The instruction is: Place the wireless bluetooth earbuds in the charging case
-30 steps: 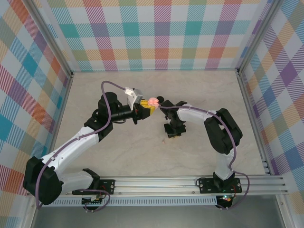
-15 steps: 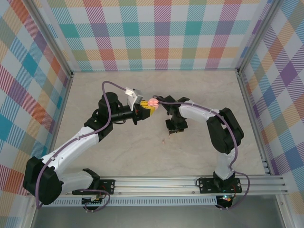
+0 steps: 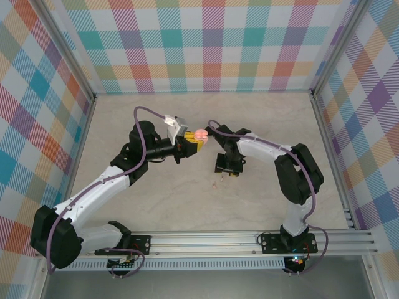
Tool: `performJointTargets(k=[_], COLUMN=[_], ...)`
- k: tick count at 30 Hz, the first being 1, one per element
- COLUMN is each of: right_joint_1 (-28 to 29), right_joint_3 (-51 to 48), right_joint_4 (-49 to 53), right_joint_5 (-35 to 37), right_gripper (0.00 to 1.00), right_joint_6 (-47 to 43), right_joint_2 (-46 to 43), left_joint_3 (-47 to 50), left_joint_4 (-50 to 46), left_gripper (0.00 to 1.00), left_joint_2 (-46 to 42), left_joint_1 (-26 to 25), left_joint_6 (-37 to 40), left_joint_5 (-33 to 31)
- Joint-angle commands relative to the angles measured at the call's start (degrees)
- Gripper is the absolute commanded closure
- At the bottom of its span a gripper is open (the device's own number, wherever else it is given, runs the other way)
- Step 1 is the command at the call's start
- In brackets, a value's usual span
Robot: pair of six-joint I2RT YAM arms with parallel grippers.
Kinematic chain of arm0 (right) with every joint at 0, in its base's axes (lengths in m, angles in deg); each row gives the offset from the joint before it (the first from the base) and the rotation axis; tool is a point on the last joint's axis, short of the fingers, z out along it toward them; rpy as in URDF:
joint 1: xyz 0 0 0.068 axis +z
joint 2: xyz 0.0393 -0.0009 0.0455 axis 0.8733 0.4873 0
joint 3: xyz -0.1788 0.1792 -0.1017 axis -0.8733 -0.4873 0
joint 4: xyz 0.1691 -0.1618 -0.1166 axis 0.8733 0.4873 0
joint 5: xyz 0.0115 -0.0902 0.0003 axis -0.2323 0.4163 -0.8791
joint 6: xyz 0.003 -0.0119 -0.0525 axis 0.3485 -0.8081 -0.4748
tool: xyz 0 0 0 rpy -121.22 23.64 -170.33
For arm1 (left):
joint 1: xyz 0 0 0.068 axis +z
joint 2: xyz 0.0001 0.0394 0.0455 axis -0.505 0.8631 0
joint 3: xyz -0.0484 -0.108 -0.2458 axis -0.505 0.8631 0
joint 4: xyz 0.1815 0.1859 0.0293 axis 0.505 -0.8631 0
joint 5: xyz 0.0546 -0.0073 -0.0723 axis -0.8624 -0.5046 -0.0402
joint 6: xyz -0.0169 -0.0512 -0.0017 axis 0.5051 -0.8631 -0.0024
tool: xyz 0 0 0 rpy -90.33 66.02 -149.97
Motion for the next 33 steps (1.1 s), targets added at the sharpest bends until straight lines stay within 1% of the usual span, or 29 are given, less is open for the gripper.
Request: performJointTargets(k=[1,3,7,13,27,33], right_joint_1=[0.6,0.7,0.9,1.1,1.4,1.4], right_joint_3=[-0.3,-0.2,-0.1,0.0,1.5,2.4], right_joint_4=[-0.8,-0.8,-1.3,-1.3,-0.8,-0.4], right_joint_5=[-0.2,-0.1,-0.3,0.4,0.2,1.2], right_gripper=[0.51,0.51,0.56,0.59,0.65,0.69], right_joint_6=[5.9,6.6,7.2,7.7,6.5,4.6], right_joint_2=[1.4,2.1,3.6,4.7,7.8,9.5], left_joint_3=[-1.1,-1.0,-0.9,-0.7,-0.5,-0.5], left_joint_4=[0.7,0.7,0.7,0.6,0.5,0.2], left_gripper=[0.88,0.88,0.89,0.89,0.88,0.89], left_joint_2=[-0.5,-0.6,-0.8,-1.1,-1.4,-1.6], left_joint_1=[-0.9,-0.9,-0.9,-0.9,-0.9,-0.9], left_joint_6=[0.8,0.8,0.8,0.9,0.9,1.2], left_joint_5=[0.4,0.4,0.4,0.3,0.0,0.0])
